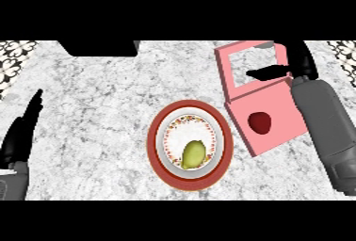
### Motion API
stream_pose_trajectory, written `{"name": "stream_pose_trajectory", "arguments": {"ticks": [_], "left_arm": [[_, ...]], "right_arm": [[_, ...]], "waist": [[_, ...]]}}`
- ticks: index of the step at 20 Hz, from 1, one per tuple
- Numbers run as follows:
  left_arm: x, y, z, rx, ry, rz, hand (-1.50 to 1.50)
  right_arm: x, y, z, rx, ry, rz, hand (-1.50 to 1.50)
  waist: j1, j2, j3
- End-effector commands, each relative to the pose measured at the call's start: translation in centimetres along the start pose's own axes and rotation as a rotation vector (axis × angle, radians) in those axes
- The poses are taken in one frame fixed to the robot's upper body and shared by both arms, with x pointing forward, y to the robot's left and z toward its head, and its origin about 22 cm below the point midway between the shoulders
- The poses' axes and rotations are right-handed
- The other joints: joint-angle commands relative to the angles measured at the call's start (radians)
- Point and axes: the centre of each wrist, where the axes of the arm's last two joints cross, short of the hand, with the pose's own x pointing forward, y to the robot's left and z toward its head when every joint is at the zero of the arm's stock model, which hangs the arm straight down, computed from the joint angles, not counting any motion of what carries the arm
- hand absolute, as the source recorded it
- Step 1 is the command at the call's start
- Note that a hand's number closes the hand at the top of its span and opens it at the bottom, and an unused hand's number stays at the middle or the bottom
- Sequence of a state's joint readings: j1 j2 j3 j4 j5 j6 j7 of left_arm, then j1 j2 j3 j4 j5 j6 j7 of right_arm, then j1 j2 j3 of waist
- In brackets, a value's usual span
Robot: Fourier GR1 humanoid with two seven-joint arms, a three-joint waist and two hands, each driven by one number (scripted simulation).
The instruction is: Pick the tomato from the plate and place it in the cardboard box
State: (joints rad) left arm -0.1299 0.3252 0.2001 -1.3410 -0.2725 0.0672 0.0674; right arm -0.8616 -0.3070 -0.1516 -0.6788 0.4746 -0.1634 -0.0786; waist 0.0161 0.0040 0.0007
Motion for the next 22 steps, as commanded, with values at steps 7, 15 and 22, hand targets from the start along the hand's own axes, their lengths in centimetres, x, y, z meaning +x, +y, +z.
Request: {"name": "stream_pose_trajectory", "arguments": {"ticks": [7,15,22], "left_arm": [[-1.4,-0.6,0.6,0.003,0.025,-0.006,0.00],[-1.5,1.1,0.9,0.021,0.015,0.001,0.00],[0.0,0.0,0.1,0.026,0.017,-0.003,0.00]], "right_arm": [[-2.0,-6.6,0.5,-0.231,-0.066,-0.285,-1.50],[-8.7,-18.0,4.9,-0.283,-0.032,-0.326,-1.50],[-14.0,-23.7,10.9,-0.324,0.011,-0.311,-1.50]], "waist": [[-0.024,-0.006,-0.001],[-0.023,-0.004,-0.001],[-0.020,-0.003,0.000]]}}
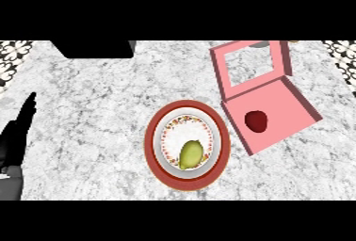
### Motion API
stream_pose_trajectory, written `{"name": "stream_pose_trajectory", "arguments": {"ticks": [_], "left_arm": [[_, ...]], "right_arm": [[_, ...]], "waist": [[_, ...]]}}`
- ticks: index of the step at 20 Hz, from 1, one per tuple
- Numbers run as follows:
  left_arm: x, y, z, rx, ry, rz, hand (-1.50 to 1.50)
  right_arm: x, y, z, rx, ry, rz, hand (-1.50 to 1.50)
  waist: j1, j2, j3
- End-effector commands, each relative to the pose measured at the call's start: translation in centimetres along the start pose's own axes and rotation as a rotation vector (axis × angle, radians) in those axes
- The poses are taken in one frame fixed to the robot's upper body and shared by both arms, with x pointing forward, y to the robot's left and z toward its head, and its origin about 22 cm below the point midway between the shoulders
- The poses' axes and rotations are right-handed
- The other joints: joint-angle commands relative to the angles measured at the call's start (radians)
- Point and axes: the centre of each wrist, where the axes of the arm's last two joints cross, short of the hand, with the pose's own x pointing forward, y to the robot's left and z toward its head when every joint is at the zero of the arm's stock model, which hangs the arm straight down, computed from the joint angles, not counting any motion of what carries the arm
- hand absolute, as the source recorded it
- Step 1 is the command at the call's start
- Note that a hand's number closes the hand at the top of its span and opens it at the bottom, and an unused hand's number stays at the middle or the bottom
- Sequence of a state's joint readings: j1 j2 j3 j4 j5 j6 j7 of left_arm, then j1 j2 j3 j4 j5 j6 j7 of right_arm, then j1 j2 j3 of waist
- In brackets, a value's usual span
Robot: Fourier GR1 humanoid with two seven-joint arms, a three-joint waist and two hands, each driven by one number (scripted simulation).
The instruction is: Pick the tomato from the plate and place it in the cardboard box
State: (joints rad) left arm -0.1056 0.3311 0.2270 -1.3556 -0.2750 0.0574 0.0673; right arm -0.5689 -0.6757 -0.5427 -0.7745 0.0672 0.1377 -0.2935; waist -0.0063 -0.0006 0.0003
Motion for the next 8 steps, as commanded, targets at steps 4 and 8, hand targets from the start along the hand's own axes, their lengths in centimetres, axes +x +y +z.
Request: {"name": "stream_pose_trajectory", "arguments": {"ticks": [4,8], "left_arm": [[-0.2,0.5,0.4,0.005,-0.019,-0.006,0.00],[1.9,0.4,-0.5,-0.012,-0.019,-0.006,0.00]], "right_arm": [[-1.8,-10.0,4.0,0.000,0.014,0.036,-1.50],[-2.6,-12.6,5.5,0.072,0.026,0.079,-1.50]], "waist": [[0.009,0.002,0.001],[0.012,0.003,0.001]]}}
